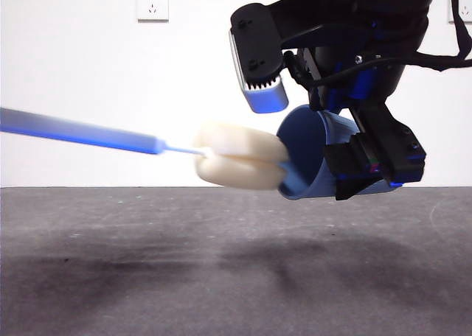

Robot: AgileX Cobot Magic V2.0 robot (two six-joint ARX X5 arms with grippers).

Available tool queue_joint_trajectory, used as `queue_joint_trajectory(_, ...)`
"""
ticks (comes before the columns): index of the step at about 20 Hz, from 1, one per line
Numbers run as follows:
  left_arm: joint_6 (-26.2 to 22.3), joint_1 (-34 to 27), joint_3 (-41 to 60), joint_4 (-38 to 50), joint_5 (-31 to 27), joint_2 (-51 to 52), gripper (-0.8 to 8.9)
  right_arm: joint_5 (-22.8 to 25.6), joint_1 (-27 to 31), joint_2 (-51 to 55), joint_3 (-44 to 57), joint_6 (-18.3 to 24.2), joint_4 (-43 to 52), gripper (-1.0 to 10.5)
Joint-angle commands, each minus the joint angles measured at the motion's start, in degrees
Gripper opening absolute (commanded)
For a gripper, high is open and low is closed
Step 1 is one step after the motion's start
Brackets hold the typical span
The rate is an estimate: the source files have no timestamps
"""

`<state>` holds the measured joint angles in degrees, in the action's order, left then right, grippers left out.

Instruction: Pick up the cup brush,pick up the cup,insert the brush into the cup,clean the cup,put the cup brush back,put the cup back to the fixed position on the table

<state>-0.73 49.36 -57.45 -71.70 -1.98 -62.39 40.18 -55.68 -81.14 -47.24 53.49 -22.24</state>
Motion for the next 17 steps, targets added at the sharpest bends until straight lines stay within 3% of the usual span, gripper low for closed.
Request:
queue_joint_trajectory(1,1.40,0.04,0.00,-1.11,-1.38,1.95,-0.09,0.35,1.53,-0.17,-0.20,-7.63,0.68,-0.2)
queue_joint_trajectory(6,4.11,0.00,0.00,-1.07,-4.42,5.53,-0.09,0.31,4.42,1.95,-0.20,-17.59,1.22,-0.2)
queue_joint_trajectory(11,8.26,-1.49,0.13,4.48,-6.99,6.45,-0.09,-0.24,7.43,6.43,-0.68,-28.44,2.36,-0.2)
queue_joint_trajectory(17,16.70,-5.70,3.19,20.46,-6.93,3.80,-0.09,-9.73,10.86,15.54,-1.84,-43.25,2.60,-0.2)
